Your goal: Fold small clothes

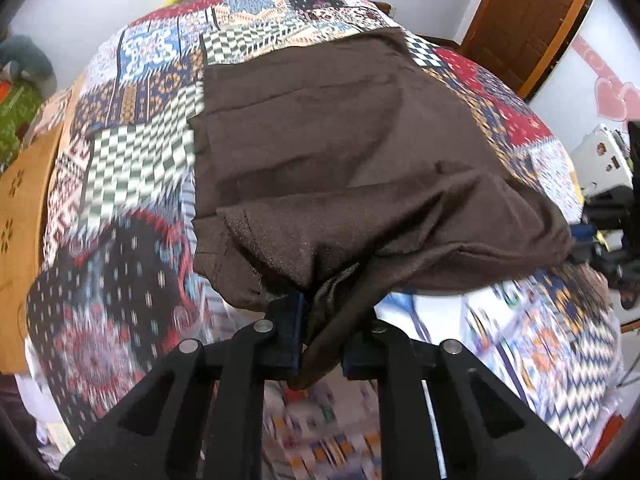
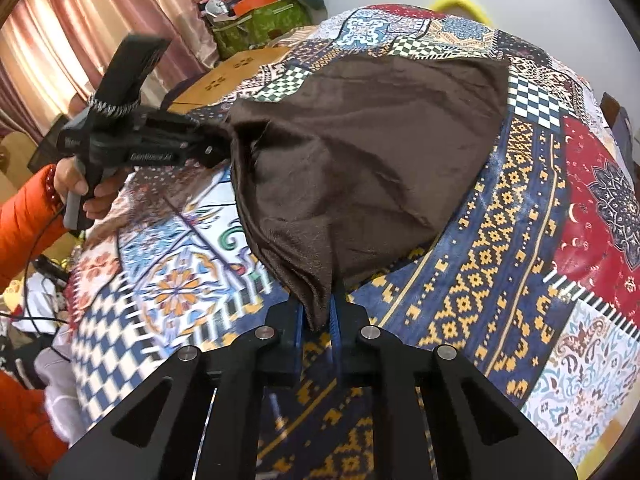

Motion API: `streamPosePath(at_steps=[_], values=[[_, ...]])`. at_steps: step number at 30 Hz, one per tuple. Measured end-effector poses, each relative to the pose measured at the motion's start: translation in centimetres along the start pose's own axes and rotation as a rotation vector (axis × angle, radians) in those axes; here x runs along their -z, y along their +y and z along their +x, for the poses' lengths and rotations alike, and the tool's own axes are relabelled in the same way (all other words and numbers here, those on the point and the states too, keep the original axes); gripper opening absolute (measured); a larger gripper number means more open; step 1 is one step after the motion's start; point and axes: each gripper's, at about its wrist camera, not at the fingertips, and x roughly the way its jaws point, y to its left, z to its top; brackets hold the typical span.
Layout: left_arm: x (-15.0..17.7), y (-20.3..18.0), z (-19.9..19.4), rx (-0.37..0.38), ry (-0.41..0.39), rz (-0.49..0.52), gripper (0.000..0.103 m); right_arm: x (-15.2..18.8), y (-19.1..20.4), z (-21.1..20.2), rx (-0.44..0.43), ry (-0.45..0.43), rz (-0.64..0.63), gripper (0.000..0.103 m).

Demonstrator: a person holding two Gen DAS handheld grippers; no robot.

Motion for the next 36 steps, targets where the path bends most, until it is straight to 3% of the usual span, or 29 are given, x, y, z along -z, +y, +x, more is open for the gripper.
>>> streamPosePath(at_steps=[5,10,22,32,33,35,36], values=[[2.7,-1.9,-2.6,0.041,0.053,0.008,0.013,1.0,1.5,-2.7,-0.014,-0.007,-0.038,0.009],[2.8,-2.3,-5.3,0.054,0.038,0.001,0.013,-0.4,2.4,-5.4,-0.007,-0.063,-0.069,0.009],[-4.3,1.4,-7.1,0.063,0.001,-0.053,0.014,-9.3,-0.2,-6.2,0.083,-0.19,-0.101,0.009],[-9.8,8.3,-1.4,0.083,0.064,-0.158,0.014,-16.4,-5.9,1.1,0.15,-0.103,-0.073,0.009],[-10.1,8.9,-0.8,0.074,0.066,-0.16,0.016,-16.9,-6.6,2.5,0.156,-0.079,-0.064,0.009],[-10.8,10.1,0.3,0.044,0.06,-0.175,0.031,-17.3,-7.4,4.2,0.167,-0.051,-0.056,0.009],[-11.0,10.7,0.7,0.034,0.06,-0.186,0.044,-17.5,-8.0,5.2,0.17,-0.031,-0.047,0.009]])
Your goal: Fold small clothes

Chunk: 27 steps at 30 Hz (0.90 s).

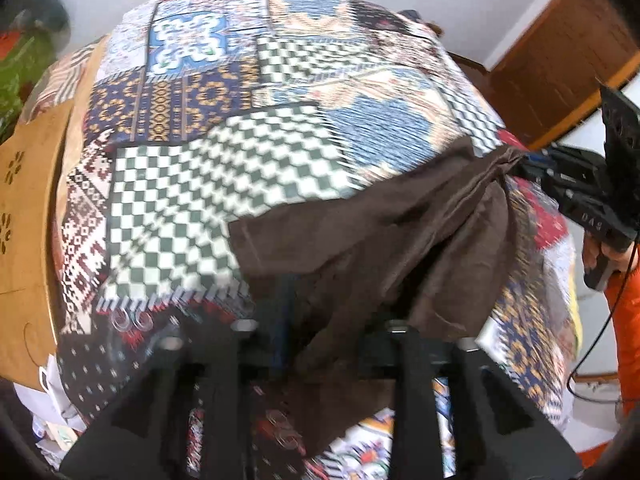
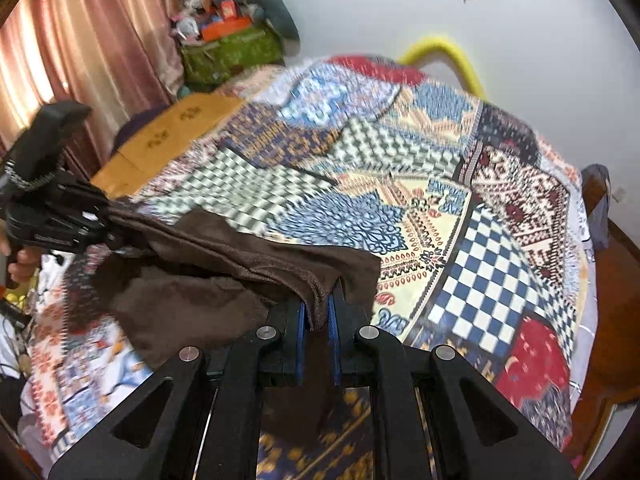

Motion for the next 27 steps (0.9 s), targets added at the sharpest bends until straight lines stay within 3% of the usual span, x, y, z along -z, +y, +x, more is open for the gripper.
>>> streamPosePath(at_steps=[1,2,5,7,9,11,18,23,24,25,27], values=[[-0.3,0.5,0.4,-0.005,0.001,-0.01,0.055,-0.1,-0.3,0.7,-0.004,0.015,0.009,0.009],[-0.6,1.0,0.9,-0.017,0.008,-0.021,0.06,-0.2,-0.6,1.3,-0.005,0.03,0.022,0.012],[-1.0,2.1,1.3,-0.034,0.002,-0.057,0.063,-0.2,-1.4,2.1,-0.018,0.038,0.06,0.015],[-0.7,2.5,1.0,-0.027,-0.013,-0.073,0.063,0.1,-1.6,1.3,-0.009,0.002,0.079,0.025],[-0.2,2.6,0.6,-0.031,-0.027,-0.071,0.063,0.7,-1.8,0.2,-0.004,-0.03,0.098,0.043],[0.8,2.5,0.0,-0.021,-0.036,-0.065,0.063,1.4,-1.8,-0.6,-0.018,-0.04,0.104,0.044],[5.3,1.8,-0.5,0.049,-0.027,-0.068,0.064,7.0,-1.4,-0.3,-0.057,0.052,0.145,0.044],[6.8,0.2,-0.8,0.088,-0.051,-0.048,0.064,8.6,-1.0,-1.6,-0.113,-0.013,0.203,0.044],[6.9,-0.3,-0.9,0.084,-0.058,-0.033,0.056,8.7,-0.8,-1.6,-0.137,-0.008,0.21,0.039],[6.9,-0.6,-1.0,0.075,-0.063,-0.019,0.038,8.8,-0.4,-1.3,-0.14,0.011,0.207,0.036],[6.8,-1.3,-1.0,0.031,-0.06,0.004,0.005,9.3,0.4,-0.2,-0.111,0.053,0.176,0.014]])
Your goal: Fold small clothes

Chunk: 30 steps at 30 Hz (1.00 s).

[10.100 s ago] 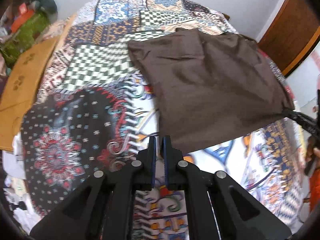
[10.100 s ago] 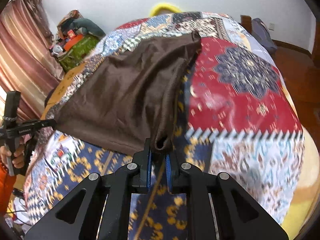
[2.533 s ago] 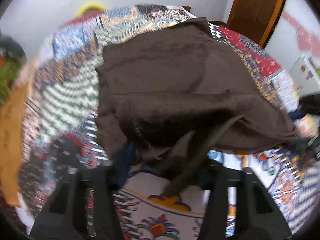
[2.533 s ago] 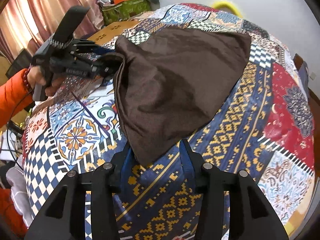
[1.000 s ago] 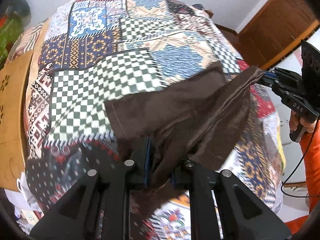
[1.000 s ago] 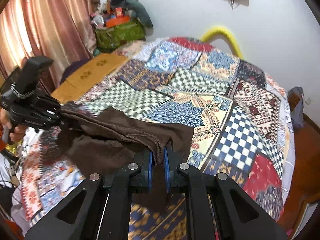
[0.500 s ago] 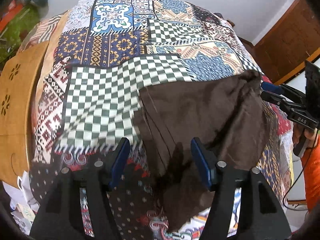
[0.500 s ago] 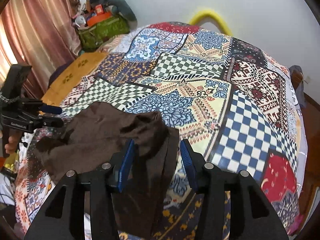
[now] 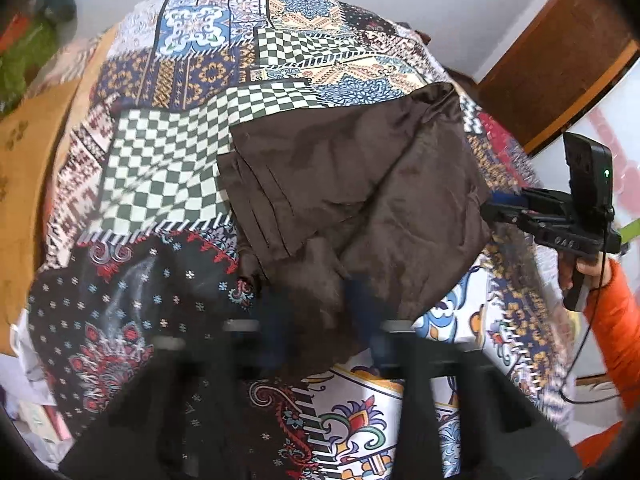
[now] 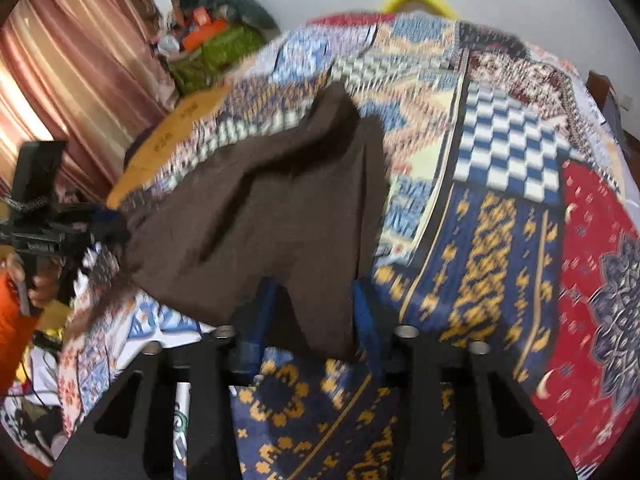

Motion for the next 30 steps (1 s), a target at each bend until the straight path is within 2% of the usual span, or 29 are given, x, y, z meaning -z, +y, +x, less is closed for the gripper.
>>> streamPosePath(at_steps=[3,7,9,13,14,16,17,19,20,21,24,27,28,30], values=[[-0.6,-0.7,-1.1,-0.061,-0.065,0.032,0.005,0.8,0.4,0.1,0.034,-0.025,-0.025,0.005],[-2.0,-1.6,-3.6,-0.098,-0.183,0.047,0.005,1.8,0.0,-0.6,0.041,-0.032,-0.015,0.003],[-3.0,-1.9,-3.5,-0.126,-0.201,0.059,0.005,2.4,-0.3,-1.0,0.041,-0.027,-0.014,0.003],[-4.3,-1.5,-0.2,-0.209,-0.144,0.071,0.005,2.6,-0.5,-1.2,0.022,-0.03,-0.003,0.004],[-4.4,-0.9,1.2,-0.221,-0.107,0.053,0.005,2.5,-0.3,-1.4,0.024,-0.033,-0.013,0.005],[-4.3,-0.1,2.8,-0.231,-0.08,0.035,0.005,2.3,0.0,-2.4,0.035,-0.063,-0.03,0.005],[-4.1,0.2,3.2,-0.232,-0.079,0.033,0.005,2.0,-0.1,-2.9,0.032,-0.085,-0.032,0.008],[-4.0,0.7,3.7,-0.223,-0.081,0.022,0.005,0.9,-0.3,-3.8,0.043,-0.144,-0.026,0.021],[-3.9,1.0,3.8,-0.216,-0.082,0.012,0.005,0.1,-0.5,-4.1,0.051,-0.172,-0.023,0.035],[-3.8,1.1,3.9,-0.213,-0.082,0.003,0.005,-0.8,-0.6,-4.1,0.06,-0.198,-0.025,0.041],[-3.6,1.5,4.2,-0.208,-0.083,-0.018,0.006,-3.1,-1.2,-2.8,0.102,-0.217,-0.019,0.041],[-3.4,1.3,4.5,-0.221,-0.085,-0.013,0.006,-4.9,-2.6,0.6,0.042,-0.163,0.06,0.041],[-3.4,1.1,4.3,-0.229,-0.094,-0.003,0.006,-5.0,-2.9,1.4,0.033,-0.147,0.075,0.04],[-3.4,0.9,3.6,-0.246,-0.131,0.013,0.006,-5.0,-2.9,2.8,0.044,-0.142,0.075,0.005]])
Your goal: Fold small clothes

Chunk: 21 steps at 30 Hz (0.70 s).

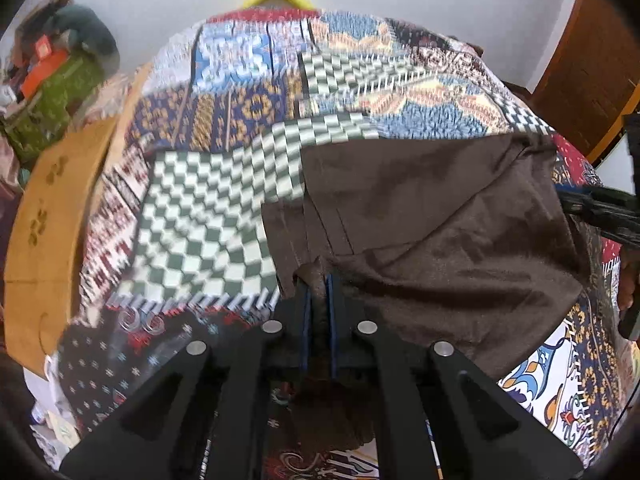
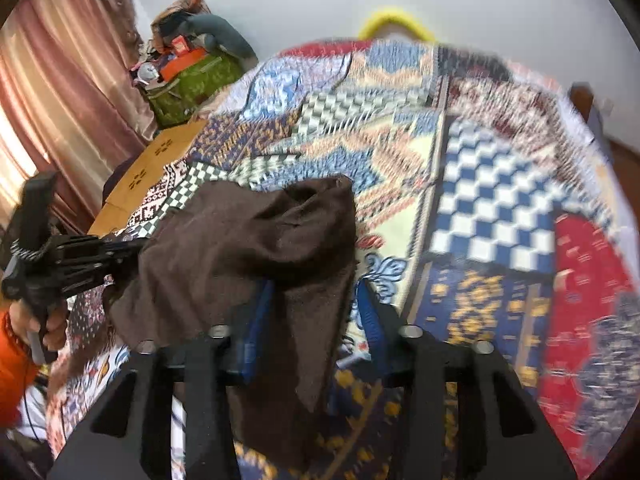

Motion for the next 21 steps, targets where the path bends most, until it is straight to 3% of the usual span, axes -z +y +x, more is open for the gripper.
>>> streamPosePath(at_steps=[3,7,11,14,16,19,21], values=[[-0.6,0.6,-1.0,-0.017,-0.056,-0.022,0.006,0.6,0.2,-0.2,0.022,-0.029,-0.016,0.005],[-0.9,1.5,0.9,-0.075,-0.009,-0.048,0.006,1.0,0.3,-0.8,0.052,-0.016,-0.037,0.005],[-0.8,1.8,1.2,-0.058,0.003,-0.075,0.011,1.1,1.0,-2.2,0.077,-0.004,-0.096,0.006],[-1.1,1.7,-0.7,-0.026,-0.024,-0.08,0.02,1.1,1.5,-4.2,0.092,-0.048,-0.109,0.007],[-1.5,1.1,-2.5,-0.029,-0.064,-0.057,0.031,0.9,2.2,-5.9,0.078,-0.101,-0.124,0.01],[-1.9,-0.4,-4.4,0.027,-0.113,-0.017,0.044,0.3,3.9,-6.9,0.018,-0.143,-0.157,0.018],[-2.0,-1.4,-4.7,0.061,-0.121,0.001,0.047,-0.3,5.1,-6.4,-0.01,-0.145,-0.179,0.025]])
